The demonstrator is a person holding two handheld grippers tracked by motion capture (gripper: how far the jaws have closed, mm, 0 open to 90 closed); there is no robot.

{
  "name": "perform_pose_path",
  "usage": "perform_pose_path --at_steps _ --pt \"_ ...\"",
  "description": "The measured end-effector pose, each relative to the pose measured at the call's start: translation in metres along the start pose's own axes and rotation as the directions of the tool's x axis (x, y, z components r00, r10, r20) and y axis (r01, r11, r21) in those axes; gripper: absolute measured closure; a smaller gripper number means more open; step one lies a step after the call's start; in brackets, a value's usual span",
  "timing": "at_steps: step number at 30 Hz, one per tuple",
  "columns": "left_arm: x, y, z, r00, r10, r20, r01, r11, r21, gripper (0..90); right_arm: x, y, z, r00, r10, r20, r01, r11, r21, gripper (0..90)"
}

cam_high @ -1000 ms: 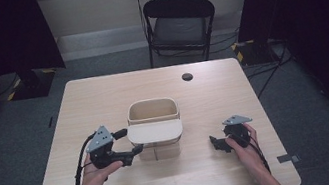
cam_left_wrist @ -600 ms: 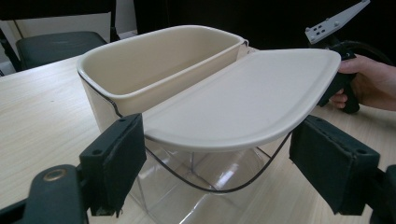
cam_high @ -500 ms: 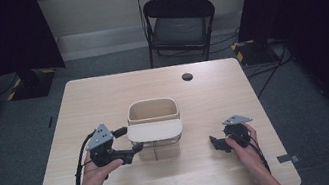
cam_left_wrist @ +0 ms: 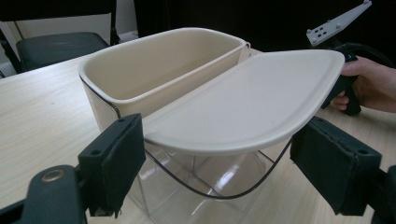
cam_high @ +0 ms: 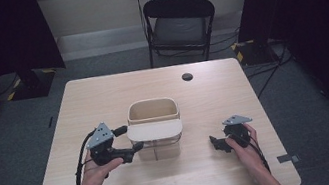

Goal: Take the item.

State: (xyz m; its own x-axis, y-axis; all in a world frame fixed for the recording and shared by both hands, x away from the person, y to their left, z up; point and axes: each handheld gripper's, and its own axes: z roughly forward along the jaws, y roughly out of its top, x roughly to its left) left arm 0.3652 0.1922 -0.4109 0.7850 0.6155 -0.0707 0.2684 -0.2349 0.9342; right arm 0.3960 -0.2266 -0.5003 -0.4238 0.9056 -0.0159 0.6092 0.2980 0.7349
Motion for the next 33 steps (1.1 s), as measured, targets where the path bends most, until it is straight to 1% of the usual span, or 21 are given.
perform_pose_path --at_steps 4,10,14,18,21,22,23,24,30,33 --pt "-0.0001 0.0007 0.0004 1.0 -0.007 0.001 0.007 1.0 0.0 17.5 0.0 0.0 0.0 1.0 0.0 0.0 0.0 1.0 0.0 13.9" --pt "-0.0009 0.0019 0.0017 0.9999 -0.006 -0.014 0.006 1.0 0.004 17.4 0.0 0.0 0.0 1.0 0.0 0.0 0.0 1.0 0.0 13.9" --pt "-0.0001 0.0025 0.0022 0.9999 -0.007 -0.014 0.007 1.0 0.0 17.3 0.0 0.0 0.0 1.0 0.0 0.0 0.0 1.0 0.0 13.9" --pt "0.0003 0.0036 0.0026 0.9999 -0.004 -0.011 0.005 1.0 0.007 17.3 0.0 0.0 0.0 1.0 0.0 0.0 0.0 1.0 0.0 13.9" --pt "0.0011 0.0043 0.0028 0.9999 -0.012 -0.01 0.012 0.9999 0.004 17.5 0.0 0.0 0.0 1.0 0.0 0.0 0.0 1.0 0.0 13.9" --pt "0.0017 0.0045 0.0027 0.9999 -0.003 -0.012 0.003 1.0 0.006 17.5 0.0 0.0 0.0 1.0 -0.001 0.0 0.001 1.0 0.0 13.9" --pt "0.0017 0.0044 0.0031 0.9999 -0.004 -0.01 0.004 1.0 0.003 17.5 0.0 0.0 0.0 1.0 0.0 0.0 0.0 1.0 0.0 13.9" --pt "0.002 0.0046 0.0026 0.9999 -0.006 -0.012 0.006 0.9999 0.011 17.6 0.0 0.0 0.0 1.0 0.0 0.0 0.0 1.0 0.0 13.9" --pt "0.0037 0.0049 0.0043 0.9999 -0.013 -0.011 0.013 0.9999 -0.007 18.2 0.0 0.0 0.0 1.0 0.0 0.0 0.0 1.0 0.0 13.9" --pt "0.0047 0.0054 0.0048 0.9999 -0.009 -0.01 0.009 1.0 -0.001 17.7 0.0 0.0 0.0 1.0 0.0 0.0 0.0 1.0 0.0 13.9"
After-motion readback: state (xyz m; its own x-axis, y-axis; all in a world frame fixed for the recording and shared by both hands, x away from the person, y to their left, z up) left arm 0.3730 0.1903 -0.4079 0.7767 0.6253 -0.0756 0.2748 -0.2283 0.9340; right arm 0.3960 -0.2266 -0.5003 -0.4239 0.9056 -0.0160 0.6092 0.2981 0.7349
